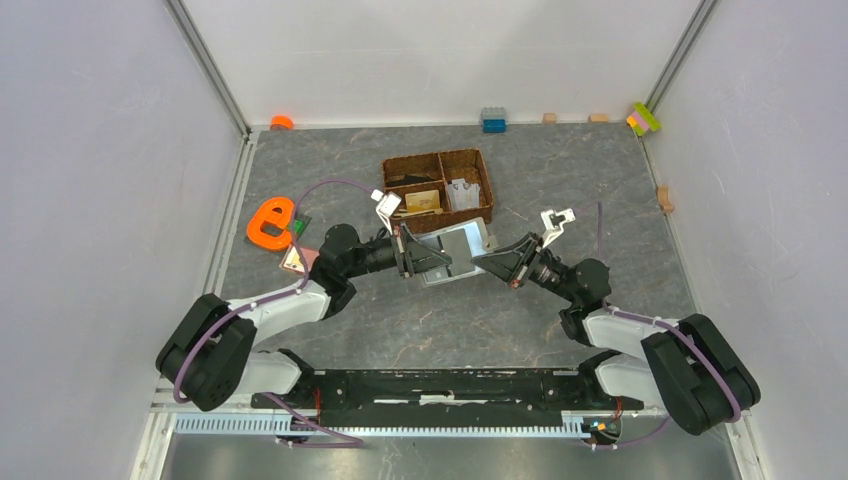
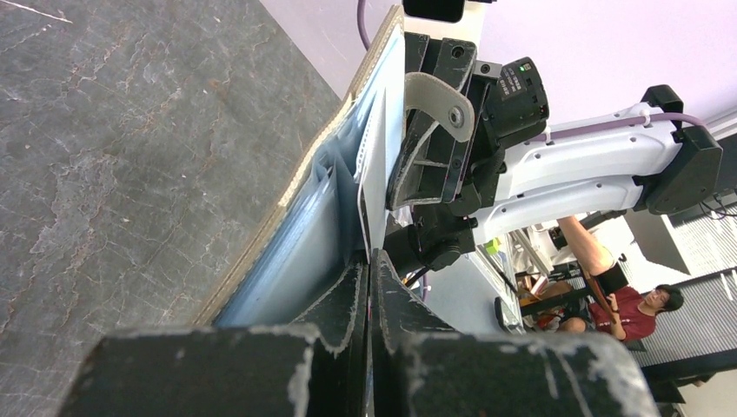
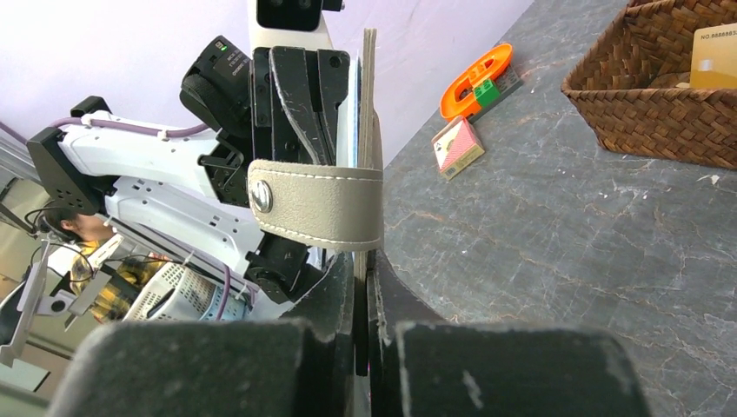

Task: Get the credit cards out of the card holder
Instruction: Remove the credit card from the card holder.

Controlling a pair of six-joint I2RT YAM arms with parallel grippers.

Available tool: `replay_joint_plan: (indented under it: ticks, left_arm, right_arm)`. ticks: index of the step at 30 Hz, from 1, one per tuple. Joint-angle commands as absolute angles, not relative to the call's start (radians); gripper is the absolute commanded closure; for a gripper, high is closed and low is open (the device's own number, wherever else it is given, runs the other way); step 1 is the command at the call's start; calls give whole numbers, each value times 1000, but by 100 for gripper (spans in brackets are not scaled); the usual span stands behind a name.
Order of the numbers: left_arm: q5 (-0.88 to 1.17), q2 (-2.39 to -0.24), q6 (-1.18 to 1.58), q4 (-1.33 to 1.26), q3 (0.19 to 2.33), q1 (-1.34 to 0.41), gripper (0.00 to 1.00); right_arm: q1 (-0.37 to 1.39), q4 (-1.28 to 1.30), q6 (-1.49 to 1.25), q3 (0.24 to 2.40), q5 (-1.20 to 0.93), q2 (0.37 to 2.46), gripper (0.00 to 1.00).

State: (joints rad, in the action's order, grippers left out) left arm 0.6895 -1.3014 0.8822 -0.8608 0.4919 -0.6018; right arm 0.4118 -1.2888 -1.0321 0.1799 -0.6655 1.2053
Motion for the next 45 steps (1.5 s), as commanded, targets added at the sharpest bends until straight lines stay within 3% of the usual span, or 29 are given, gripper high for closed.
replay_joint_plan:
  ticks: [1,3,6,10,14,19,27,29,32,41,45]
  left_arm:
    - [673,-1284,874,-867,506,-591,98]
    - [675,-1288,874,-865,509,-591,97]
    - [693,-1305,883,-875,518,-591,97]
    - [720,-1335,900,-900,529,-596,98]
    - [735,-1347,893,-899,544,-616,98]
    - [742,-1349,893,-902,546,-621,98]
    - [756,-1357,897,-905,554,-626,98]
    - [756,-1360,899,-907,555,-626,94]
    - [749,-1349,897,-908,550,-626,86]
    - [750,-1301,905,-983,512,-627,72]
    - [753,-1285,912,-1020,497,-626,76]
  right_arm:
    - [393,-1394,-1049,165,-653,1185,100]
    - [392,-1399,-1051,166,-657,1184,97]
    - [393,-1405,-1049,177,-678,1191,77]
    - [404,-1415,-1041,188,-690,1197,61]
    - [441,-1266,-944,227,-678,1184,56]
    - [460,-1237,-921,238,-673,1183,62]
    - [460,-1247,-930,239,-678,1197,83]
    - [460,-1251,-936,238,-681,1200,93]
    - [458,-1258,-945,229,-672,1197,99]
    - [448,-1336,-1002,215,-683,1233,100]
    - [442,-1351,-1014,211,-684,1239,100]
